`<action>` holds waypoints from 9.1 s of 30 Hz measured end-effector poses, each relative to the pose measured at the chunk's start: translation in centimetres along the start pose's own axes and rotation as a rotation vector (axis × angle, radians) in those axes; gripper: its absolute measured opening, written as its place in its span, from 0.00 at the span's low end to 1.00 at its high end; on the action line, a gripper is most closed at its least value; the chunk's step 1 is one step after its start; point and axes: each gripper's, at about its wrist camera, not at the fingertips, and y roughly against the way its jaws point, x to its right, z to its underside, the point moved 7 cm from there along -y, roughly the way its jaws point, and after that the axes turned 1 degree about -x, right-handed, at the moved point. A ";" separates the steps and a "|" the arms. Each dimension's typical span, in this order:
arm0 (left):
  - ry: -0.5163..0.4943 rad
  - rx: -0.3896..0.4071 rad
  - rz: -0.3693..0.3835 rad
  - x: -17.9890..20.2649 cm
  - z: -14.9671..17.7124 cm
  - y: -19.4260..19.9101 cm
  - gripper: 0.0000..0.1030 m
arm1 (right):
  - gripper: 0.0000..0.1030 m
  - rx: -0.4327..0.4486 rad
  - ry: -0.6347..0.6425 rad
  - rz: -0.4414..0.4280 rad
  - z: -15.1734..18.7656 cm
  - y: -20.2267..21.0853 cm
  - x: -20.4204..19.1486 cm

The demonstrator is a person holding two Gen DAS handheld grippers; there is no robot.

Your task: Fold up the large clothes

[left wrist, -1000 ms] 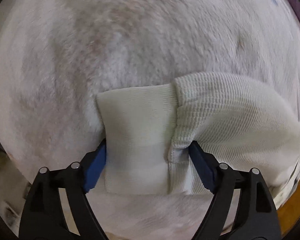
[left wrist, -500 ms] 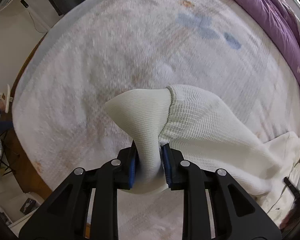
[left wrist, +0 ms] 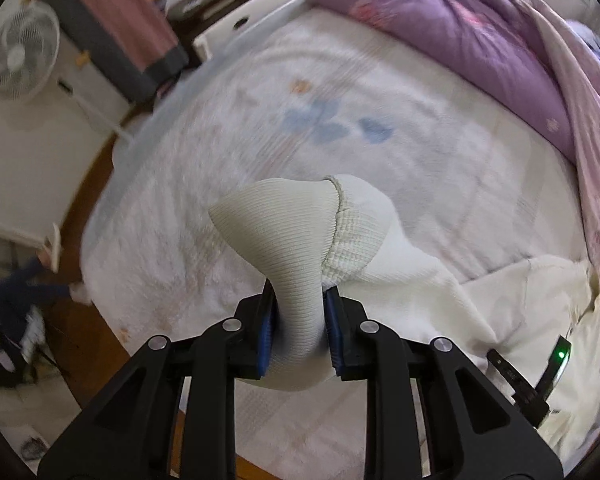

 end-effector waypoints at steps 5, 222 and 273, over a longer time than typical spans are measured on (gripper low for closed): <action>-0.087 0.072 -0.012 5.9 0.1 3.6 0.22 | 0.00 0.003 -0.010 -0.019 0.6 -0.1 0.6; -0.507 -0.098 0.310 37.0 19.1 -13.0 0.53 | 0.71 0.208 -0.171 0.227 5.6 19.9 21.7; -0.814 0.058 0.431 54.9 38.9 14.4 0.57 | 0.84 0.364 -0.398 0.283 17.3 45.3 36.6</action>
